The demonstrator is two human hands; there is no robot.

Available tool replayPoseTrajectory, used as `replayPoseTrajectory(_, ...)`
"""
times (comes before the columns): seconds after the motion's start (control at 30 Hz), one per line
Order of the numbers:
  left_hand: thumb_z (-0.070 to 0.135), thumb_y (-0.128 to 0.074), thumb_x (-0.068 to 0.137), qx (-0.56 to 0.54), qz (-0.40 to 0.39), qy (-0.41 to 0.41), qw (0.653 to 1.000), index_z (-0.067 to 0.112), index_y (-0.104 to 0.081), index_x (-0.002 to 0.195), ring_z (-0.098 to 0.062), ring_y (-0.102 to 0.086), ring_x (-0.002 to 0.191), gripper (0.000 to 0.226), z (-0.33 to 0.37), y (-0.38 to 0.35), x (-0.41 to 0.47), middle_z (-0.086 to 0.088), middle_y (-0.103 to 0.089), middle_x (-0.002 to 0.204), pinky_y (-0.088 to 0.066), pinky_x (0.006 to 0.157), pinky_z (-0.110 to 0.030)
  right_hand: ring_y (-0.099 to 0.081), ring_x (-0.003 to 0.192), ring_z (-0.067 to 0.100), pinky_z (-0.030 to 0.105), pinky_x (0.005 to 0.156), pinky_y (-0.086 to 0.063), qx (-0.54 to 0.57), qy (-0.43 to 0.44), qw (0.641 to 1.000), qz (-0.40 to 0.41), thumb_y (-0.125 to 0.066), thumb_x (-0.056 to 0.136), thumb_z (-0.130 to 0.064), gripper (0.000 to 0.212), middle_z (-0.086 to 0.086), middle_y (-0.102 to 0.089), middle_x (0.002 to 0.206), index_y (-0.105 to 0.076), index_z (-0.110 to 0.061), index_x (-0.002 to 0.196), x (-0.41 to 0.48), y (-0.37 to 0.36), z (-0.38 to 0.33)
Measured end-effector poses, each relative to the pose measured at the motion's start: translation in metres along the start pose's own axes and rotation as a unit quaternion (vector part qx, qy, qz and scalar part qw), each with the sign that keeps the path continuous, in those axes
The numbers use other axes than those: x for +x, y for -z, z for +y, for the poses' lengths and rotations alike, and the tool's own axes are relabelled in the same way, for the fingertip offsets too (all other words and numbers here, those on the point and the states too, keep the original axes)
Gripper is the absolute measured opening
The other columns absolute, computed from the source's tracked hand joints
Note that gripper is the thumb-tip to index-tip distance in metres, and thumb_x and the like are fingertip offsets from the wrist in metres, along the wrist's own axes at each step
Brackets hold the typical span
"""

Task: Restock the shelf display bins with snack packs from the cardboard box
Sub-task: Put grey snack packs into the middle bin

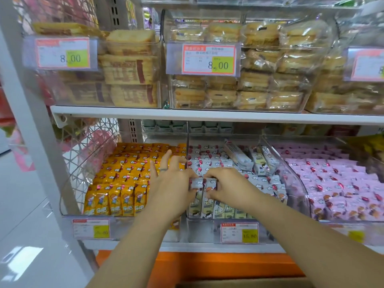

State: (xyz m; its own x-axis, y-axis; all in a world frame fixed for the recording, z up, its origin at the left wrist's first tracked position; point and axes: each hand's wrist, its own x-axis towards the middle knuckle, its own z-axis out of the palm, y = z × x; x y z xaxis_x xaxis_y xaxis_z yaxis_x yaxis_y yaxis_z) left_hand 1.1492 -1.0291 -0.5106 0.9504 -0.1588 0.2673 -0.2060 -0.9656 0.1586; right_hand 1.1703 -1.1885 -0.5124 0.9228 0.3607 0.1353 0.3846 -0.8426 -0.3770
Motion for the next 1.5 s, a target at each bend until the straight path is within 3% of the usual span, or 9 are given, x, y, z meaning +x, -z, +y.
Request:
replayPoseTrajectory(0.13, 0.045, -0.057, 0.09, 0.027, -0.037, 0.016, 0.999, 0.042, -0.051, 0.129, -0.028, 0.008, 0.147, 0.04, 0.006, -0.009, 0.001, 0.001, -0.009, 0.156, -0.002, 0.114, -0.059, -0.05, 0.113, 0.015, 0.033, 0.093, -0.044, 0.016, 0.016, 0.999, 0.035, -0.075, 0.078, -0.031, 0.059, -0.004, -0.049, 0.126, -0.049, -0.027, 0.131, -0.001, -0.007, -0.002)
replayPoseTrajectory(0.4, 0.037, -0.054, 0.093, -0.016, 0.023, -0.002, 1.0, 0.038, -0.046, 0.136, -0.025, -0.016, 0.144, 0.044, 0.004, -0.01, -0.003, 0.003, -0.026, 0.152, -0.014, 0.116, -0.052, -0.051, 0.082, -0.001, 0.023, 0.081, -0.046, 0.098, -0.002, 0.993, 0.069, -0.074, 0.081, -0.029, 0.042, -0.016, -0.05, 0.099, -0.057, -0.027, 0.12, -0.004, -0.001, 0.004)
replayPoseTrajectory(0.53, 0.017, -0.066, 0.085, -0.129, 0.169, -0.078, 0.974, 0.02, -0.067, 0.11, -0.021, -0.054, 0.106, 0.025, 0.013, -0.005, -0.007, 0.0, -0.057, 0.115, -0.046, 0.086, -0.037, -0.059, 0.088, -0.002, 0.017, 0.08, -0.05, 0.139, -0.042, 0.989, -0.003, -0.064, 0.088, -0.032, 0.012, -0.015, -0.063, 0.098, -0.063, -0.03, 0.099, -0.042, 0.034, 0.032)
replayPoseTrajectory(0.77, 0.014, -0.055, 0.094, -0.268, 0.016, -0.111, 0.957, 0.022, -0.063, 0.117, -0.005, -0.057, 0.095, 0.026, 0.044, -0.026, -0.011, 0.007, -0.059, 0.114, -0.048, 0.087, -0.024, -0.044, 0.067, 0.016, 0.028, 0.064, -0.036, 0.03, -0.103, 0.963, -0.248, -0.038, 0.098, -0.048, 0.042, 0.004, -0.044, 0.073, -0.049, -0.015, 0.075, -0.061, 0.028, 0.061)
replayPoseTrajectory(0.87, 0.014, -0.055, 0.095, -0.301, -0.024, -0.114, 0.947, 0.025, -0.063, 0.115, -0.003, -0.057, 0.099, 0.025, 0.053, -0.029, -0.01, 0.008, -0.058, 0.114, -0.047, 0.088, -0.019, -0.058, 0.088, 0.023, 0.033, 0.084, -0.047, 0.006, -0.125, 0.949, -0.29, -0.03, 0.097, -0.057, 0.053, 0.012, -0.061, 0.094, -0.059, -0.014, 0.1, -0.053, 0.026, 0.061)
replayPoseTrajectory(0.93, 0.016, -0.054, 0.096, -0.315, -0.055, -0.116, 0.94, 0.035, -0.059, 0.108, 0.001, -0.056, 0.098, 0.023, 0.057, -0.032, -0.009, 0.012, -0.057, 0.113, -0.043, 0.082, -0.007, -0.056, 0.076, 0.021, 0.031, 0.078, -0.045, 0.001, -0.145, 0.94, -0.309, -0.027, 0.095, -0.061, 0.064, 0.008, -0.057, 0.079, -0.061, -0.008, 0.107, -0.05, 0.025, 0.06)
replayPoseTrajectory(1.03, 0.018, -0.053, 0.097, -0.34, -0.098, -0.082, 0.932, 0.036, -0.058, 0.109, 0.005, -0.054, 0.097, 0.022, 0.055, -0.037, -0.006, 0.015, -0.057, 0.112, -0.039, 0.076, -0.001, -0.05, 0.067, 0.018, 0.029, 0.073, -0.042, -0.01, -0.158, 0.936, -0.314, -0.027, 0.095, -0.063, 0.072, 0.003, -0.049, 0.068, -0.061, 0.0, 0.108, -0.046, 0.022, 0.063)
replayPoseTrajectory(1.23, 0.02, -0.052, 0.098, -0.358, -0.182, -0.045, 0.915, 0.028, -0.056, 0.125, -0.001, -0.053, 0.102, 0.028, 0.047, -0.04, -0.002, 0.01, -0.057, 0.117, -0.042, 0.079, -0.008, -0.058, 0.09, 0.025, 0.033, 0.084, -0.045, 0.011, -0.119, 0.948, -0.296, -0.025, 0.095, -0.061, 0.071, 0.015, -0.062, 0.101, -0.06, 0.001, 0.103, -0.053, 0.022, 0.064)
replayPoseTrajectory(1.5, 0.028, -0.048, 0.099, -0.366, -0.204, -0.04, 0.907, 0.027, -0.056, 0.125, 0.0, -0.056, 0.1, 0.027, 0.049, -0.034, -0.002, 0.014, -0.06, 0.11, -0.044, 0.08, -0.013, -0.042, 0.06, -0.001, 0.017, 0.058, -0.032, 0.072, -0.05, 0.974, -0.208, -0.068, 0.081, -0.048, 0.027, -0.009, -0.048, 0.074, -0.054, -0.025, 0.077, -0.072, 0.04, 0.065)
